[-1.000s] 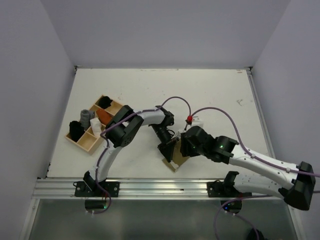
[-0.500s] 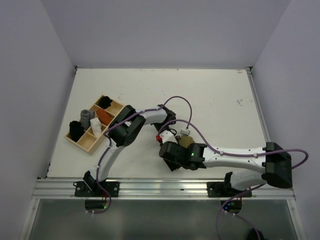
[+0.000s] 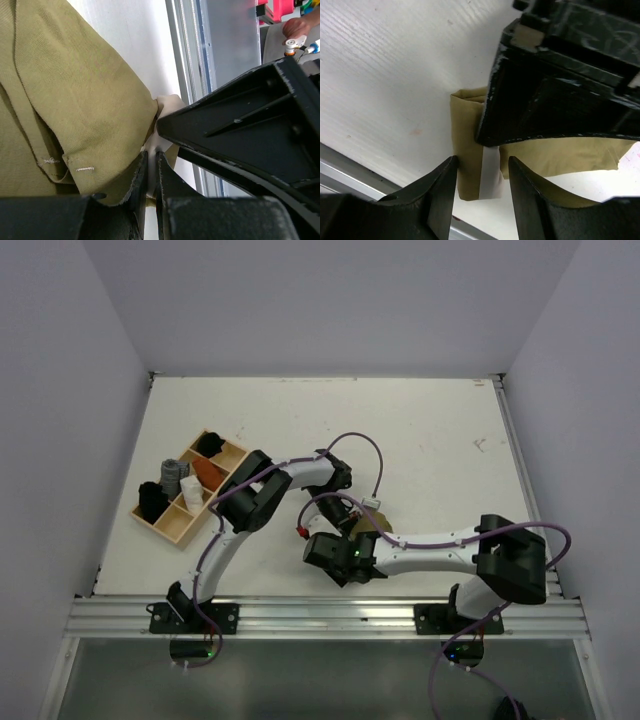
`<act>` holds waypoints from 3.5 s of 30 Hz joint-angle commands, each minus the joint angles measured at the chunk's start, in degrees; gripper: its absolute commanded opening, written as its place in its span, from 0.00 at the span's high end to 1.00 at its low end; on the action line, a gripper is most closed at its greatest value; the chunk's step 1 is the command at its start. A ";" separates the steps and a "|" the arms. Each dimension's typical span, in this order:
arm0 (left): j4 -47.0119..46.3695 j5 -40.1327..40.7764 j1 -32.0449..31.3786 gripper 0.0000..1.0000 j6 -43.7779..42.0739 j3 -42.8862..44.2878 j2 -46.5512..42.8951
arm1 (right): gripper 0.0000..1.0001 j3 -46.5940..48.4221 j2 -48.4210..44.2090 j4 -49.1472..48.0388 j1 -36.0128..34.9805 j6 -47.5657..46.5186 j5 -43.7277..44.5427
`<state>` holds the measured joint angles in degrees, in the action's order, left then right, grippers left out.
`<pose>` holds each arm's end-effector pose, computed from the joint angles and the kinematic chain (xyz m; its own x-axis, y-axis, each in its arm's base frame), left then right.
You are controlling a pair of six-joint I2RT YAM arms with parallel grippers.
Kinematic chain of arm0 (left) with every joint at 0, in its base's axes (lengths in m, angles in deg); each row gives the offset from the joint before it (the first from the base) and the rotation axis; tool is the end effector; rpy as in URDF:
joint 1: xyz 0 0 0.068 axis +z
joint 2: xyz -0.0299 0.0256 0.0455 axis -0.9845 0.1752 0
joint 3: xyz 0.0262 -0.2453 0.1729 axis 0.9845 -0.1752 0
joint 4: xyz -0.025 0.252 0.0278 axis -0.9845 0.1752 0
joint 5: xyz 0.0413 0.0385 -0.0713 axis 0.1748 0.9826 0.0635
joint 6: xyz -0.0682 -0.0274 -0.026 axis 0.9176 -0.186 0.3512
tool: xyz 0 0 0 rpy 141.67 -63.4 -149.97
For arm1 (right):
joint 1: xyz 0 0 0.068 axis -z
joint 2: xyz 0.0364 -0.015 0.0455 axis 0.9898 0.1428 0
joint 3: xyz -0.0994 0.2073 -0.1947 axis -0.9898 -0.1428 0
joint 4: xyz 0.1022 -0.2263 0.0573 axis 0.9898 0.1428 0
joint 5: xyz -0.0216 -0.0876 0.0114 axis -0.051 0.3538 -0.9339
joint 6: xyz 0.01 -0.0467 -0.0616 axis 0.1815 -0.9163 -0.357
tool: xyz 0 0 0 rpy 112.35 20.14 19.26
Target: Roll the underwear
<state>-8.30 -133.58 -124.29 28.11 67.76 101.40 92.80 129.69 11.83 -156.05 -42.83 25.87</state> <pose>0.2557 -0.3342 0.1040 -0.3899 0.8380 -0.3818 0.5417 -0.1266 -0.8310 0.1017 0.2649 0.1824 -0.5830 -0.6638 -0.4686 -0.6670 0.7203 -0.1905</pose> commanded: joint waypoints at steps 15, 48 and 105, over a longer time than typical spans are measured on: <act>-10.21 3.89 0.52 0.75 4.76 -0.42 1.53 | 0.71 1.49 5.86 -0.04 -1.33 -0.66 1.20; -17.04 6.16 11.50 0.55 15.19 -16.86 -19.47 | 0.87 -4.40 3.31 -7.68 2.80 -0.21 -14.53; -35.63 3.98 17.40 0.72 -2.43 -35.14 -43.48 | 0.87 -10.12 20.54 -40.02 35.67 4.18 -80.55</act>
<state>-49.87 -125.16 -105.80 35.82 31.60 55.13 82.41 148.45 -26.22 -120.51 -39.07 -55.70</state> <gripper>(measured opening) 0.278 0.215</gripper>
